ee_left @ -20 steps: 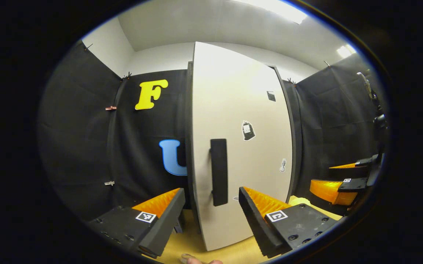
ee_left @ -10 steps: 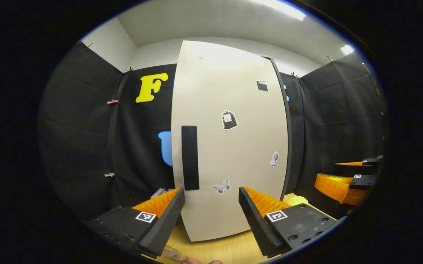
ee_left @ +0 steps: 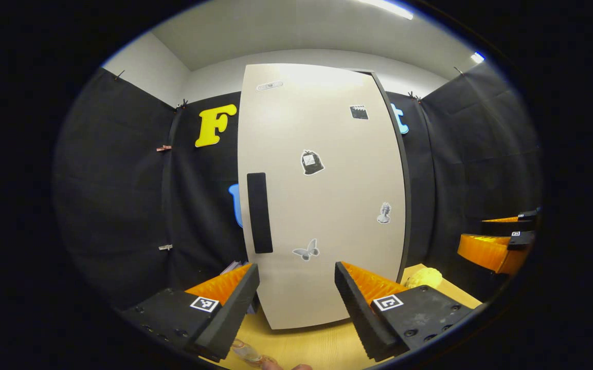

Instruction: Open the cabinet door with the right hand, grasp the bottle in the cabinet with the left hand and place it on the coaster, then close the cabinet door with the right hand.

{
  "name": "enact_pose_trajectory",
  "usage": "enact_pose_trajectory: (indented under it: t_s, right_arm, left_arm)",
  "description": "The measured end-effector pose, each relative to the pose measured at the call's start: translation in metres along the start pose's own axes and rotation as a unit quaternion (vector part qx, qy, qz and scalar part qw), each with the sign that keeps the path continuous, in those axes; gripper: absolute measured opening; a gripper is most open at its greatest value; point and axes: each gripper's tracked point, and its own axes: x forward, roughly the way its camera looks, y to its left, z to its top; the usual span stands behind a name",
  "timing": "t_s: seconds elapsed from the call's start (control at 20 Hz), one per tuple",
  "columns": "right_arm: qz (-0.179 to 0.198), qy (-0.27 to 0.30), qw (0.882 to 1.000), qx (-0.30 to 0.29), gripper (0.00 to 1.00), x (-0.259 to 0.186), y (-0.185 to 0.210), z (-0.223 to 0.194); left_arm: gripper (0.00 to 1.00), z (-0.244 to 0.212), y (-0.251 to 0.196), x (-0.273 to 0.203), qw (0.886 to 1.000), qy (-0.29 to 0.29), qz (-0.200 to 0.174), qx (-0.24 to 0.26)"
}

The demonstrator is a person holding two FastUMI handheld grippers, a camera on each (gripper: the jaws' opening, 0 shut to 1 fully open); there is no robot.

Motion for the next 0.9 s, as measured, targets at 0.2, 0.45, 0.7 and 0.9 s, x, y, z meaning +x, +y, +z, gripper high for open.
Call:
enact_pose_trajectory:
  t_s: [0.2,0.45,0.7,0.9]
  right_arm:
    - [0.009,0.002,1.0,-0.002,0.98,-0.004,0.003,-0.001]
    - [0.015,0.005,1.0,-0.006,0.98,-0.007,0.005,-0.003]
    - [0.02,0.011,1.0,-0.014,0.98,-0.002,0.004,-0.004]
    - [0.022,0.012,0.999,-0.019,0.98,-0.006,0.009,-0.004]
  left_arm:
    - [0.93,0.0,-0.002,-0.001,1.0,0.007,0.004,-0.015]
    - [0.93,-0.002,0.005,0.001,1.0,0.012,0.018,-0.016]
    - [0.93,-0.001,0.009,0.004,1.0,0.01,0.027,-0.012]
    - [0.93,0.002,0.012,0.011,0.999,0.01,0.03,-0.013]
